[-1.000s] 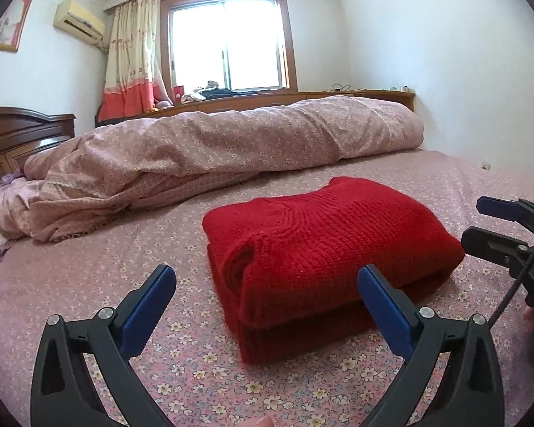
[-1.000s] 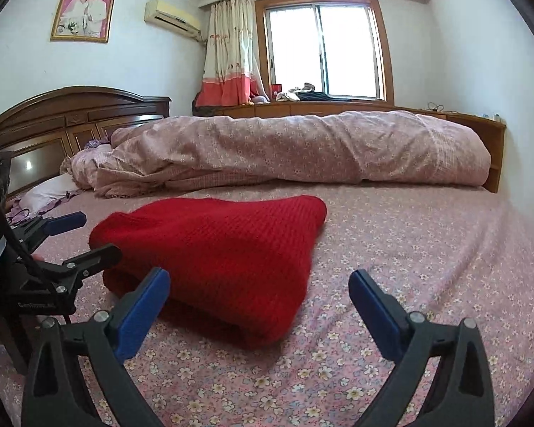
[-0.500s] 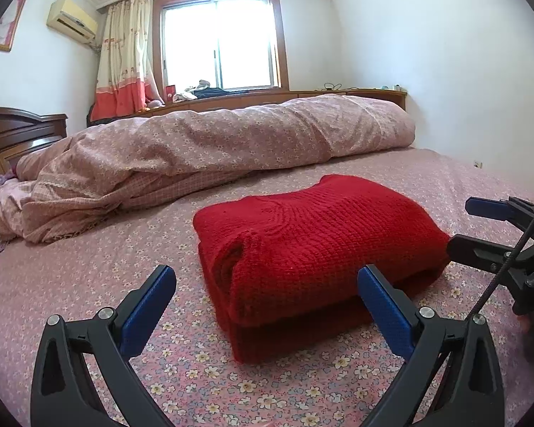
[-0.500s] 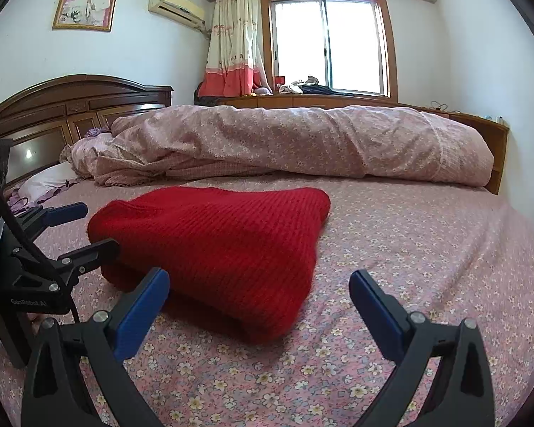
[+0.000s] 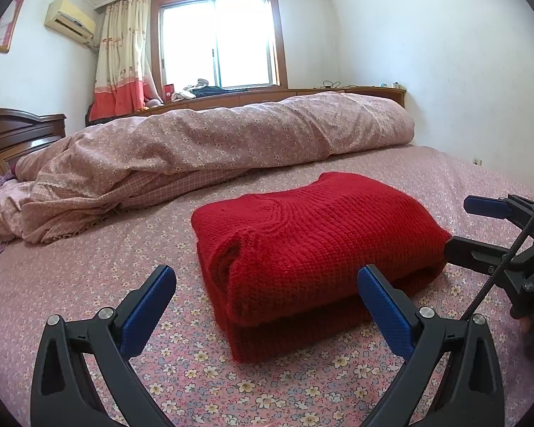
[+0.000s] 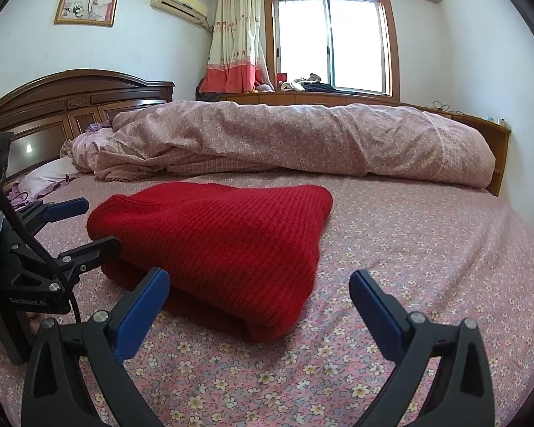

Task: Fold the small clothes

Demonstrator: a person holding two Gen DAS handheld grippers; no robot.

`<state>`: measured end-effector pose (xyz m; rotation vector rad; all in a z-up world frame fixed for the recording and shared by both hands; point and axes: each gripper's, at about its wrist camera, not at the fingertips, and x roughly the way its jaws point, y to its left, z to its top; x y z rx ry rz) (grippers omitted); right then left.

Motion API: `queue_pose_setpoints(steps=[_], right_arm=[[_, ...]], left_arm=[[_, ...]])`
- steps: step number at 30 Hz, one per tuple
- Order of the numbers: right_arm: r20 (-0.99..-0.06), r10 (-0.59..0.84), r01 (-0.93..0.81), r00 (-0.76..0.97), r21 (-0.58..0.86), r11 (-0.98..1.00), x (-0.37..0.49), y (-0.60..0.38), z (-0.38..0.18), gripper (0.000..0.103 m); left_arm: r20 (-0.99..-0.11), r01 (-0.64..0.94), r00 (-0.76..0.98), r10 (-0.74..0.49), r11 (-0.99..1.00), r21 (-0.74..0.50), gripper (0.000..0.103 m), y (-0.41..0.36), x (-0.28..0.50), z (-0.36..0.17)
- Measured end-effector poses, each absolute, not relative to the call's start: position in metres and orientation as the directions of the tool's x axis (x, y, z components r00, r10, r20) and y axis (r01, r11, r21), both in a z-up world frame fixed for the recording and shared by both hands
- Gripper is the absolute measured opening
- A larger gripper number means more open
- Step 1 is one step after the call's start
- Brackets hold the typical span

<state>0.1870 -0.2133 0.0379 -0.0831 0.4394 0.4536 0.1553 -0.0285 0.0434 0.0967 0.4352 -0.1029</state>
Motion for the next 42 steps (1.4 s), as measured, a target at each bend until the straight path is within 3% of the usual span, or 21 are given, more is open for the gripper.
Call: queue_pose_setpoints(steps=[42], right_arm=[[-0.446, 0.402, -0.454, 0.8, -0.011, 0.891, 0.1893, -0.2077, 0.0319, 0.103]], left_arm=[[-0.427, 0.128, 0.9, -0.087, 0.99, 0.067, 0.099, -0.0282, 0.1568, 0.0426]])
